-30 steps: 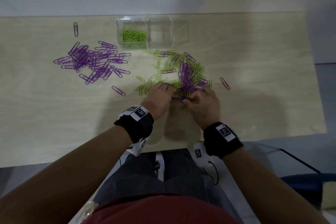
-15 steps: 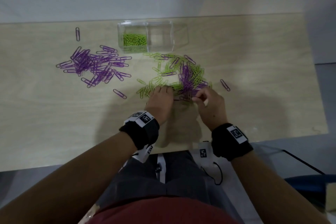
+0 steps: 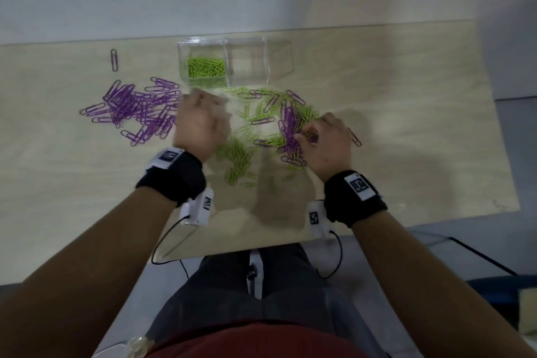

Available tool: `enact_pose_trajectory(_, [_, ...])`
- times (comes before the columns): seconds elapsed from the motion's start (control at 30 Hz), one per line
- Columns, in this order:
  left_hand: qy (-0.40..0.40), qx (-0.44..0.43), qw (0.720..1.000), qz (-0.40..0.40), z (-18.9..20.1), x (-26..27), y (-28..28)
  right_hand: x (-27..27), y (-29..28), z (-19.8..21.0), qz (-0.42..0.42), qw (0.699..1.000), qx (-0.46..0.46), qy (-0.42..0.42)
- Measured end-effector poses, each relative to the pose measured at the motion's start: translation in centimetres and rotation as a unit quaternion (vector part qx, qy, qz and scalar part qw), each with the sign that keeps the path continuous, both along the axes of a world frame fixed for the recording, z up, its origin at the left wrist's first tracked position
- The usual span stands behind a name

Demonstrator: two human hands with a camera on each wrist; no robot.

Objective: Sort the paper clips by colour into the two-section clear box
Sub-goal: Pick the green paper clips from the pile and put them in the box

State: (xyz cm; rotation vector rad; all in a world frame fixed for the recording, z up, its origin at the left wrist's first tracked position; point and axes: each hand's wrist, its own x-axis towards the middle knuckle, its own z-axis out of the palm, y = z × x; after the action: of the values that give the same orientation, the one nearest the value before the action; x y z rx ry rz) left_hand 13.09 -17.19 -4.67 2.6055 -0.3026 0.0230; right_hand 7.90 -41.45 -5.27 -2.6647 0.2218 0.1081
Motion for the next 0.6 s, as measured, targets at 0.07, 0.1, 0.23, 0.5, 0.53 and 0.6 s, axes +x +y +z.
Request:
enact_pose_trajectory(0.07, [0.079,-0.043,0.993,-0.080,0.1,-0.7,-3.4,0.7,1.3,0.0,0.006,0.998,-0.046,0.043])
enact_pose_trajectory(0.1, [0.135,-0.041,0.984,-0.105,-0.1,-1.1,-4.9,0.9,1.8,-0.1,0.002,0.996,-0.062,0.062])
enact_pose_trajectory(0.23, [0.200,0.015,0.972,-0.120,-1.5,-2.0,-8.0,1.4,2.2,-0.8,-0.019,0.994,-0.050,0.093])
enact_pose_trajectory(0.5, [0.200,-0.102,0.965,-0.136,-1.5,-1.8,-4.1,1.6,0.5,-1.2,-0.033,0.983,0.143,0.108])
enact_pose_trajectory(0.53, [0.197,-0.119,0.965,-0.122,-1.2,-1.8,-3.5,1.5,0.1,-1.1,-0.034,0.978,0.172,0.109])
enact_pose_trajectory(0.6, [0.191,-0.155,0.966,-0.079,-0.8,-1.8,-2.4,1.1,-0.9,-0.5,-0.041,0.967,0.232,0.099])
